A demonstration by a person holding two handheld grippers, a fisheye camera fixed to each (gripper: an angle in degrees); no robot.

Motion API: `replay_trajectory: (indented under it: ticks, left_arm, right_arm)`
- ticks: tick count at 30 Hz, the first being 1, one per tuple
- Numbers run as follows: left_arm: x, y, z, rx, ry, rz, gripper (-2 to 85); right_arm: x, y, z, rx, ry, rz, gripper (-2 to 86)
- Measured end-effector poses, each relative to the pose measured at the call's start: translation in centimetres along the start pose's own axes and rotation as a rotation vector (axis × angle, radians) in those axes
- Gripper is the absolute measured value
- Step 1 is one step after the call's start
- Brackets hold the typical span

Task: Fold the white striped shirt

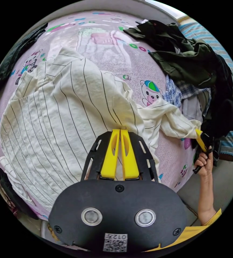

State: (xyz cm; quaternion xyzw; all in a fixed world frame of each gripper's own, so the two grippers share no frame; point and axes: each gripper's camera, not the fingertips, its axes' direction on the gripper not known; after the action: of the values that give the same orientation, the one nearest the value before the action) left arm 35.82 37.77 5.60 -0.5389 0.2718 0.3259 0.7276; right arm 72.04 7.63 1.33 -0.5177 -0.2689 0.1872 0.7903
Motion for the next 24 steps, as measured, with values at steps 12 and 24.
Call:
replay_trajectory:
  ticks: [12,24]
  left_arm:
    - [-0.2,-0.5,-2.8,0.006,0.133,-0.048,0.4]
    - [3.3,-6.4,-11.8,0.084,-0.024,0.115,0.3]
  right_arm:
    - [-2.5,-2.4,-8.6,0.160,-0.204,-0.174,1.8]
    - [-4.1,-0.4,-10.0,0.083,-0.215,-0.217,2.2]
